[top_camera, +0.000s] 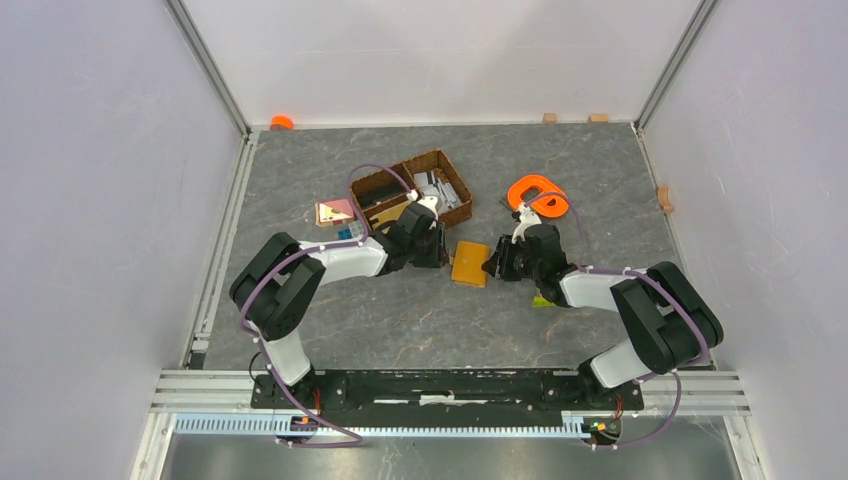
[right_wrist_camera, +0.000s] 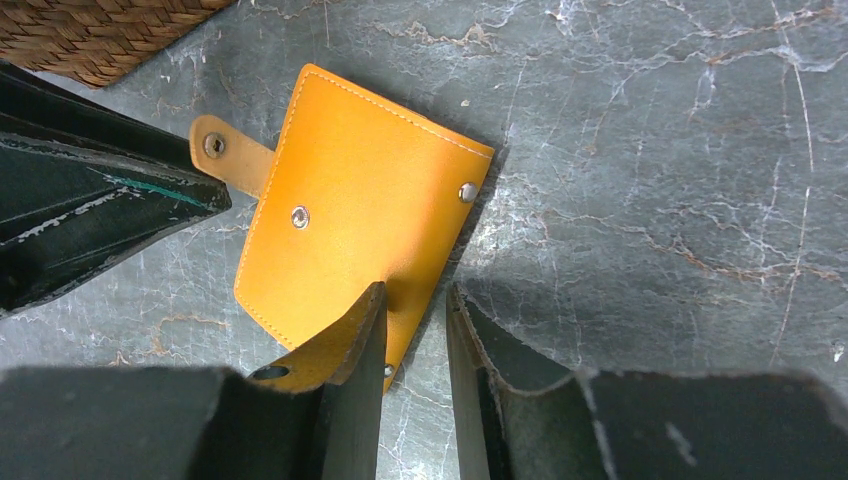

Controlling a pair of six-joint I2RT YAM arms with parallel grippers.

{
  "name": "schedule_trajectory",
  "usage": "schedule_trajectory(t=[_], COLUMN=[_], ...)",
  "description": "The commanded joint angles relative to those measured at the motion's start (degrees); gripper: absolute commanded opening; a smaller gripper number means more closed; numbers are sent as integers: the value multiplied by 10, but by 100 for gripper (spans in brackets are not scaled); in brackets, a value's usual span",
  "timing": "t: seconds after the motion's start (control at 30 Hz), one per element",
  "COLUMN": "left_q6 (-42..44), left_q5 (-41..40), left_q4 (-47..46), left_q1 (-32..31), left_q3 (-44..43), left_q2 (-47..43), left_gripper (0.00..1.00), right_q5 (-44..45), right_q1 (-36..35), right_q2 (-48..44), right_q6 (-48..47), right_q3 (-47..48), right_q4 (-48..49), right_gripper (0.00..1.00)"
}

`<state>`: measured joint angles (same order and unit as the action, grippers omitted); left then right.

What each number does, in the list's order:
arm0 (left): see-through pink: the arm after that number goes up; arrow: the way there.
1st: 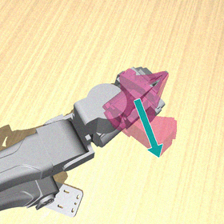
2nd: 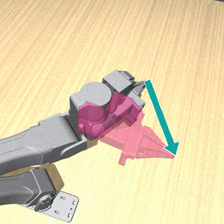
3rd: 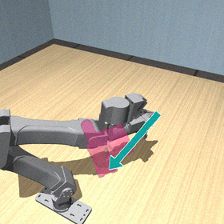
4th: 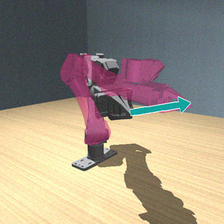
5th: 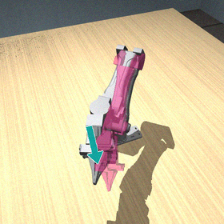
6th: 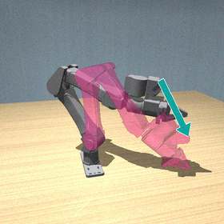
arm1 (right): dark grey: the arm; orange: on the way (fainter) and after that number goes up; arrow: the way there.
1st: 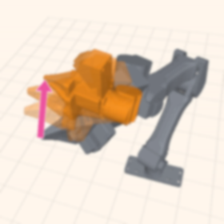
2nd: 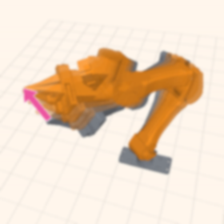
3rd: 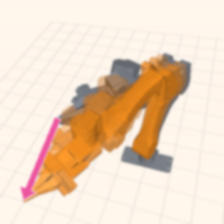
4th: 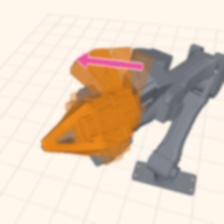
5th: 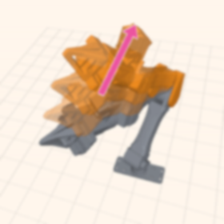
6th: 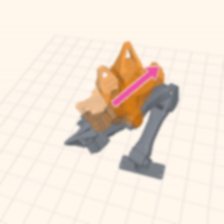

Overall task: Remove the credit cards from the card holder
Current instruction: Open the card holder at the center of the board.

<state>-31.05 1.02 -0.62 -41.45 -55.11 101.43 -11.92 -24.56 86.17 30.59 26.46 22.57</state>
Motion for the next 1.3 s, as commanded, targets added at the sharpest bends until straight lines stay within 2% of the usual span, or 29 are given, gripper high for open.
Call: schedule_trajectory(t=[0.0,0.17,0.3,0.4,0.47,0.63,0.83,1.13,1.27], left_q6=[-5,-2,4,8,14,45,40,40,42], left_q5=[-24,-13,41,66,57,17,-5,-36,-32], left_q4=[4,1,-34,-41,-46,-44,-17,3,3], left_q1=[1,1,1,-2,-9,-38,-38,-17,-11], left_q3=[-4,-7,-12,-10,-2,-11,-50,-63,-69], left_q2=[-23,-16,-1,0,-13,-17,23,26,37], left_gripper=[43,47,56,57,59,74,70,65,56], right_q5=[14,11,7,8,8,5,7,6,6], right_q1=[0,-1,-1,0,0,-1,0,-1,-1], right_q2=[-2,-1,0,1,1,1,1,8,9], right_q6=[-13,-14,-13,-13,-14,-13,-14,-16,-16], right_q3=[6,6,6,6,7,6,7,8,8], right_q4=[-33,-31,-29,-29,-29,-28,-31,-31,-31], right_gripper=[33,33,33,33,33,33,33,33,33])
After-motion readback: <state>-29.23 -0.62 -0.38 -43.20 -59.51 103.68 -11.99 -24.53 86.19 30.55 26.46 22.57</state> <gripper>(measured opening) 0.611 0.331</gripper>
